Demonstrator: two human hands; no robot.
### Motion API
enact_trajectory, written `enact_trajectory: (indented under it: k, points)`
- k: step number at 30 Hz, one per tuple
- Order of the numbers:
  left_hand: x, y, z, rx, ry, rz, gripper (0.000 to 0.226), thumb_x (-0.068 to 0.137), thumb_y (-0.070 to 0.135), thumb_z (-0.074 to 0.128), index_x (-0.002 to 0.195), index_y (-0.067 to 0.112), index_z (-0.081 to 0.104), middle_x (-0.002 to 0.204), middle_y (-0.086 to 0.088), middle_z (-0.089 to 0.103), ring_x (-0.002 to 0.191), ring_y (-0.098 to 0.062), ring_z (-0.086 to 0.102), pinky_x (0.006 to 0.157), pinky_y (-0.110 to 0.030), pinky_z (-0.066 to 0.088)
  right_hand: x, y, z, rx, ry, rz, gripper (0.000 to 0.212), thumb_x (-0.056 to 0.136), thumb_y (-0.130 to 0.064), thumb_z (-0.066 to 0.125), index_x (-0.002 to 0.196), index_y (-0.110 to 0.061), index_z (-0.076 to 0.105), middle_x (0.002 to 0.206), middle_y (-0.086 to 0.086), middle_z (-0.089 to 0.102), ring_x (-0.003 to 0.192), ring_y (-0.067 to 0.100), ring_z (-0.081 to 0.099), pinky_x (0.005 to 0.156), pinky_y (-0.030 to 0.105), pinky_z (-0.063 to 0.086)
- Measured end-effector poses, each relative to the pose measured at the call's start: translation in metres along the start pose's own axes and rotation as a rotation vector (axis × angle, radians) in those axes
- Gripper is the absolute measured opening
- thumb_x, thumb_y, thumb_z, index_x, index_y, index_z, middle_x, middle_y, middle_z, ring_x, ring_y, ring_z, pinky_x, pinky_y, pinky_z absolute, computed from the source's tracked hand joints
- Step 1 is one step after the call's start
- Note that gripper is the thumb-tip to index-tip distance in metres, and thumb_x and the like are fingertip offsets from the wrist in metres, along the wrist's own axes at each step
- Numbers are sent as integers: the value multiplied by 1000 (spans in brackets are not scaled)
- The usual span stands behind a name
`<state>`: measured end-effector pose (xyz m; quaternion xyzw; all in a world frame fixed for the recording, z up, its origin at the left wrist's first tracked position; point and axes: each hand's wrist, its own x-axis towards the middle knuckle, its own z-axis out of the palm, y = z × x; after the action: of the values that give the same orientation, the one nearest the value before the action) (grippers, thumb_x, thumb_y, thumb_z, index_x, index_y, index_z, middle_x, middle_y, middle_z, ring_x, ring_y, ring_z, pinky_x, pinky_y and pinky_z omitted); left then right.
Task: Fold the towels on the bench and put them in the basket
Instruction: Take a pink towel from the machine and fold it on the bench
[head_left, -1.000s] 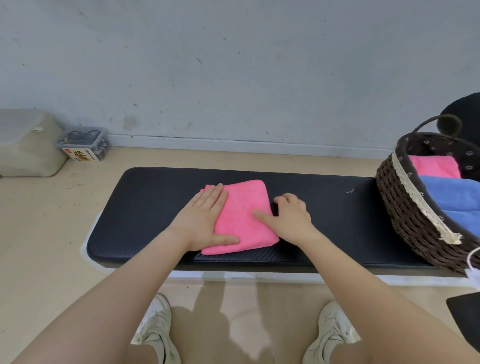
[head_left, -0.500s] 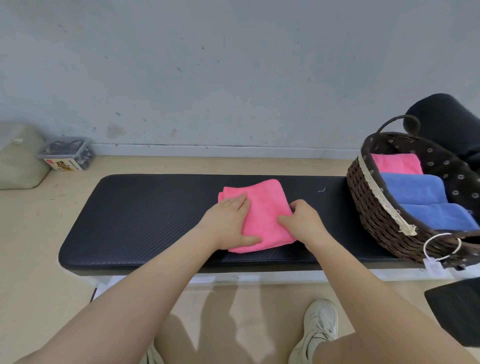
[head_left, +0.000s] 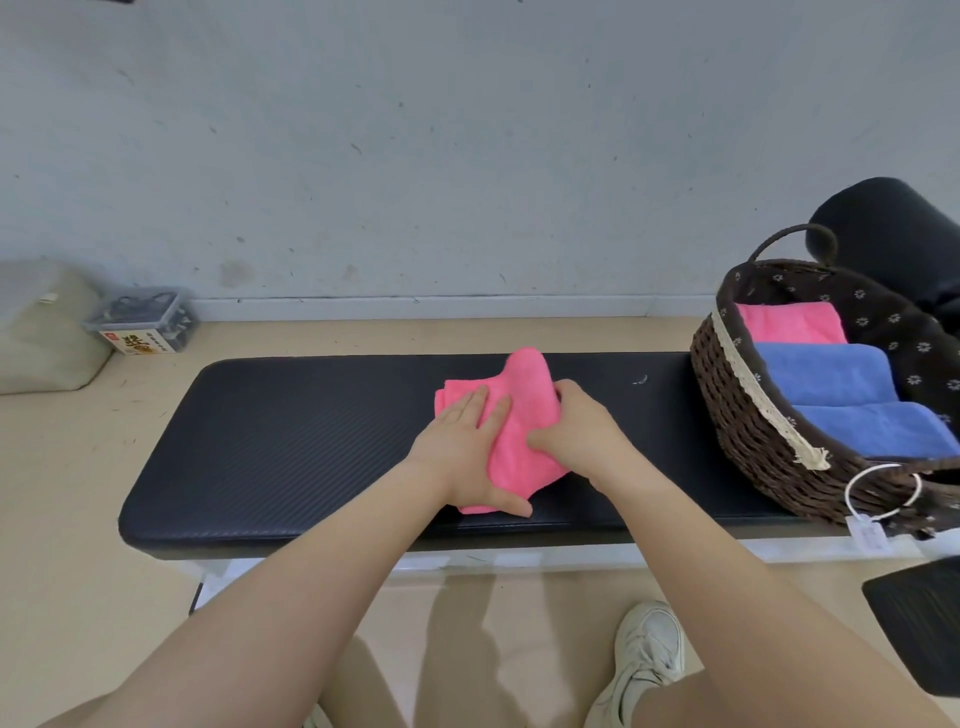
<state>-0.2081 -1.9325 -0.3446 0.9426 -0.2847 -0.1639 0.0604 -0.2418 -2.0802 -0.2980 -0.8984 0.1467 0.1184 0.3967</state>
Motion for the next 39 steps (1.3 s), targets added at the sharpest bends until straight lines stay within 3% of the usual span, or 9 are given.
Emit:
enact_trajectory:
  k: [6, 10, 17, 21, 24, 27, 31, 35, 39]
  points:
    - [-22, -26, -19, -703, 92, 153, 111, 59, 36, 85, 142, 37, 12, 136, 25, 28, 125, 13, 30, 105, -10, 30, -21, -32, 14, -339, 104, -294, 47, 80, -12, 52, 125, -16, 40, 105, 4, 48, 86, 25, 52, 65, 34, 42]
    - [-29, -55, -10, -333, 169, 55, 79, 73, 50, 71, 141, 23, 40, 145, 1, 25, 137, -18, 19, 114, -31, 20, -25, -43, 28, -431, 81, -280, 44, 86, -12, 52, 127, -12, 36, 114, 10, 42, 78, 26, 46, 63, 34, 40]
    - [-33, -68, -7, -541, 144, 106, 28, 89, 14, 58, 117, 18, 63, 141, 9, 38, 123, -10, 42, 97, -20, 33, -31, -51, 61, -491, -47, -347, 71, 83, -31, 63, 139, -9, 26, 126, 13, 40, 105, 32, 52, 71, 31, 39]
    - [-32, -69, -7, -734, 242, 5, 36, 94, -1, 42, 123, 11, 58, 129, 4, 54, 111, -8, 51, 87, -13, 39, -37, -48, 68, -713, -87, -418, 71, 83, -43, 61, 138, -10, 30, 133, 11, 38, 118, 30, 43, 86, 37, 42]
    - [-27, -68, -14, -1044, 371, -179, 37, 98, 6, 35, 134, 9, 42, 140, -7, 47, 121, -17, 50, 103, -28, 41, -40, -39, 75, -848, -136, -463, 77, 89, -56, 44, 149, -16, 16, 150, 10, 20, 131, 31, 31, 96, 39, 39]
    - [-20, -66, -24, -704, 302, -116, 56, 97, 24, 45, 147, 12, 22, 152, -2, 29, 139, -16, 29, 113, -26, 21, -40, -36, 75, -887, -155, -490, 65, 94, -59, 27, 149, -25, 18, 154, 9, 14, 134, 30, 27, 99, 40, 32]
    - [-7, -62, -35, -464, 125, -63, 67, 94, 28, 52, 150, 15, 16, 156, -1, 20, 142, -16, 22, 112, -24, 18, -33, -37, 64, -817, -215, -500, 41, 100, -45, 20, 131, -38, 46, 146, 8, 27, 121, 30, 34, 97, 41, 32]
    - [-2, -65, -37, -433, 51, -48, 73, 95, 29, 52, 151, 21, 6, 157, -1, 19, 142, -18, 23, 111, -25, 20, -18, -28, 58, -428, -46, -397, 21, 96, -32, 45, 108, -19, 56, 119, 0, 49, 104, 24, 41, 88, 38, 42]
    - [0, -67, -38, -427, 2, 43, 76, 96, 19, 49, 149, 33, -3, 158, -1, 12, 144, -16, 16, 113, -27, 17, -13, -19, 64, -258, -46, -135, 71, 75, -43, 72, 130, -16, 36, 127, 3, 38, 117, 23, 41, 91, 39, 46]
